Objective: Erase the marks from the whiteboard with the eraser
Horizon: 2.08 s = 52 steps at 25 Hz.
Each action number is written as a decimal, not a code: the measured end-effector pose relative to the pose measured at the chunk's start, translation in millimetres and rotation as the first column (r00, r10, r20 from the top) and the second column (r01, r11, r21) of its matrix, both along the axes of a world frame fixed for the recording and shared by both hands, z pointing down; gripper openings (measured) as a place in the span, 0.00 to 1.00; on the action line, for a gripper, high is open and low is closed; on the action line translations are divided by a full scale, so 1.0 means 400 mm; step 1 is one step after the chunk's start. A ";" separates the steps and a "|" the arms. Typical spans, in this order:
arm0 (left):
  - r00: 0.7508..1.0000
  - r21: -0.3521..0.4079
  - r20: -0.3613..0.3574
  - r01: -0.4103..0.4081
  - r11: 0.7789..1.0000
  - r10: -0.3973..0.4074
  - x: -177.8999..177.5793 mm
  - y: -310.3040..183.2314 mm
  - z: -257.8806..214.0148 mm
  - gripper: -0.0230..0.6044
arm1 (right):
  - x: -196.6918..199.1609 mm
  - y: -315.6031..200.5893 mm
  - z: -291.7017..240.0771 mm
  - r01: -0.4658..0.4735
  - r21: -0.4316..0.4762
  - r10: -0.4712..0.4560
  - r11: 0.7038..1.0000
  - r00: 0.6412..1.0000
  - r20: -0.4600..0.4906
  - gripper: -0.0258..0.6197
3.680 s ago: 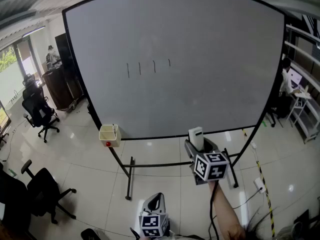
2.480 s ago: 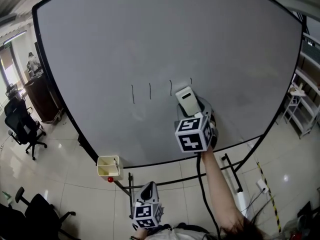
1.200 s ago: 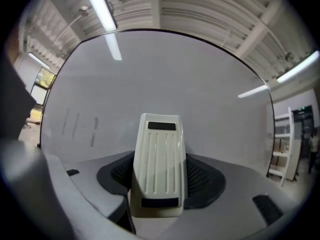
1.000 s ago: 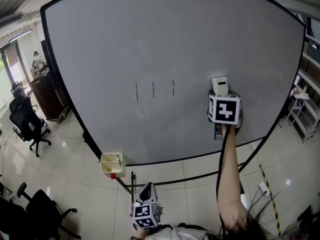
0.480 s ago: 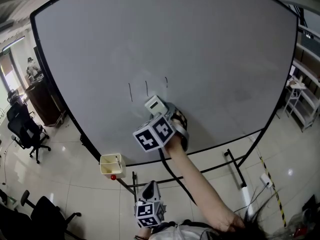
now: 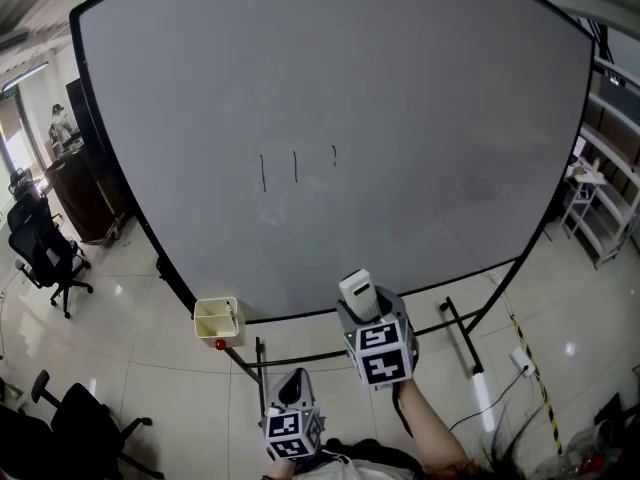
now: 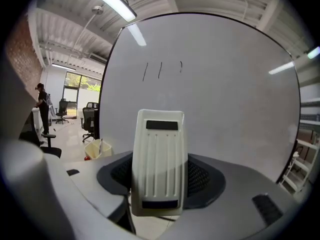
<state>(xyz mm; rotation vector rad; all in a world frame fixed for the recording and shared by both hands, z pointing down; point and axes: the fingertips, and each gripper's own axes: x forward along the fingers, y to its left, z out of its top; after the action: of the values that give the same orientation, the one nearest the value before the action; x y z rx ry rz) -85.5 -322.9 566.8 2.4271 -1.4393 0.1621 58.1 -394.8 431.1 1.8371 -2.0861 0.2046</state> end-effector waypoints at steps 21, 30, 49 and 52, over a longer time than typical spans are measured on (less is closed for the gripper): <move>0.998 -0.016 0.048 -0.044 0.999 0.045 0.220 0.638 0.036 0.04 | 0.104 0.862 0.433 0.081 -0.268 -0.012 0.960 0.968 0.251 0.49; 0.998 0.030 0.049 -0.043 0.999 0.041 0.202 0.657 -0.008 0.04 | 0.060 0.914 0.419 0.123 -0.244 -0.049 0.962 0.957 0.287 0.49; 0.997 0.030 0.044 -0.072 0.997 0.071 0.145 0.674 -0.029 0.04 | -0.016 0.916 0.413 0.123 -0.248 -0.044 0.961 0.952 0.302 0.48; 0.996 0.028 0.048 -0.078 0.997 0.077 0.144 0.674 -0.026 0.04 | -0.012 0.918 0.421 0.115 -0.258 -0.038 0.959 0.958 0.282 0.48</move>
<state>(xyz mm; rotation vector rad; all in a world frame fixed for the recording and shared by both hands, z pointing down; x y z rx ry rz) -27.8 -53.2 556.4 2.5205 -1.3771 0.2177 53.4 -27.6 599.5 1.6342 -2.1736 0.7278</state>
